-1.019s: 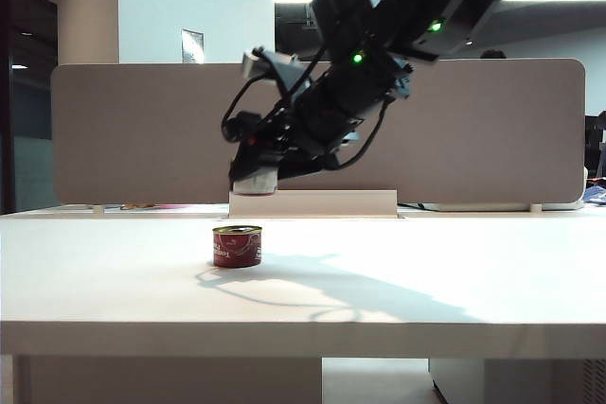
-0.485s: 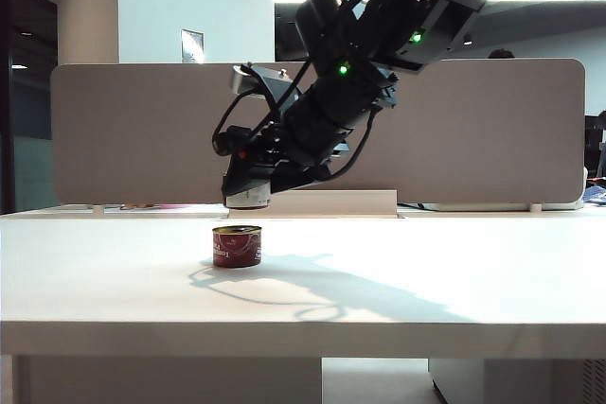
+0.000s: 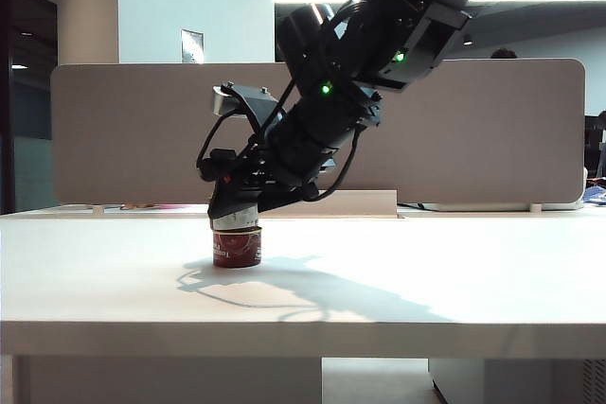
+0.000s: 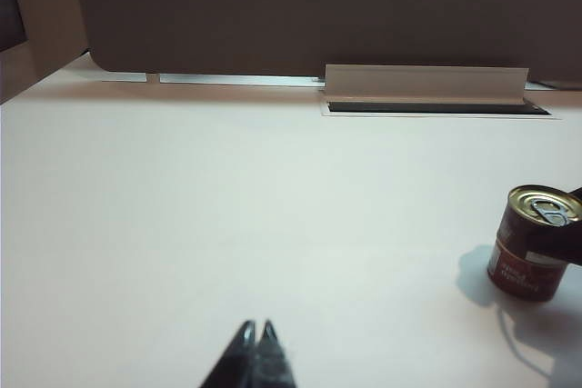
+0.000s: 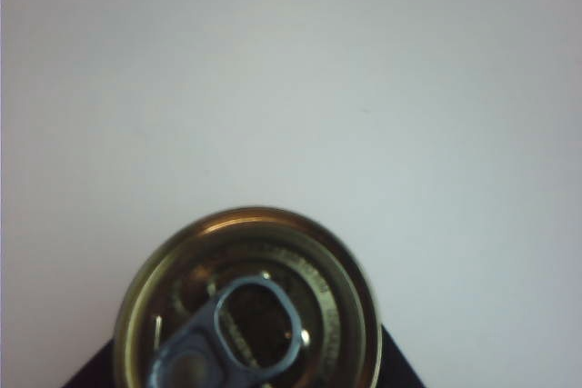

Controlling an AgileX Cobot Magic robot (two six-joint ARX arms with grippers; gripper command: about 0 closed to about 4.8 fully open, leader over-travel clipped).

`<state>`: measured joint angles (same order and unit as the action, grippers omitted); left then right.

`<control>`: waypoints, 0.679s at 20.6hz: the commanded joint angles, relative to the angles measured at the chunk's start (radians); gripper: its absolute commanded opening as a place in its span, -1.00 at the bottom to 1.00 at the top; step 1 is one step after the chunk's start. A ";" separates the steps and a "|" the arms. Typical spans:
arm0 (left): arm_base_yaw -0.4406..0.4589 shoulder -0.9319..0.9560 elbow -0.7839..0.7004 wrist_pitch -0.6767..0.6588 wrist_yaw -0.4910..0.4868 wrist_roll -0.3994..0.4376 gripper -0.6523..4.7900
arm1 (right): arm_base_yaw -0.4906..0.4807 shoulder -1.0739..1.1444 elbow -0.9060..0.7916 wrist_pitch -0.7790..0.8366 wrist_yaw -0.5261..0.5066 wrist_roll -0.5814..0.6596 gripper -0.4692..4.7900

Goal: Stack a can of tomatoes on the right onto the can of tomatoes on the left.

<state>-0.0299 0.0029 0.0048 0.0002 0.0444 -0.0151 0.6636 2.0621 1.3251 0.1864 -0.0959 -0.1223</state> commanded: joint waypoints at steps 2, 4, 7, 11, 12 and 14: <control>0.000 0.001 0.003 0.008 0.004 0.003 -0.78 | 0.002 -0.006 0.007 0.055 0.019 -0.006 -0.03; 0.000 0.001 0.003 0.008 0.004 0.003 -0.78 | 0.002 -0.006 0.006 0.050 0.019 -0.006 -0.03; 0.000 0.001 0.003 0.008 0.004 0.003 -0.78 | 0.002 0.002 0.006 0.050 0.019 -0.006 -0.03; 0.000 0.001 0.003 0.008 0.004 0.003 -0.78 | 0.002 0.009 0.006 0.049 0.019 -0.005 -0.02; 0.000 0.001 0.003 0.008 0.003 0.003 -0.78 | 0.002 0.009 0.006 0.050 0.019 -0.005 -0.01; 0.000 0.001 0.003 0.009 0.004 0.003 -0.78 | 0.002 0.009 0.006 0.050 0.019 -0.005 0.23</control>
<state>-0.0299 0.0032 0.0048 -0.0002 0.0444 -0.0151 0.6628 2.0766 1.3254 0.2111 -0.0788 -0.1249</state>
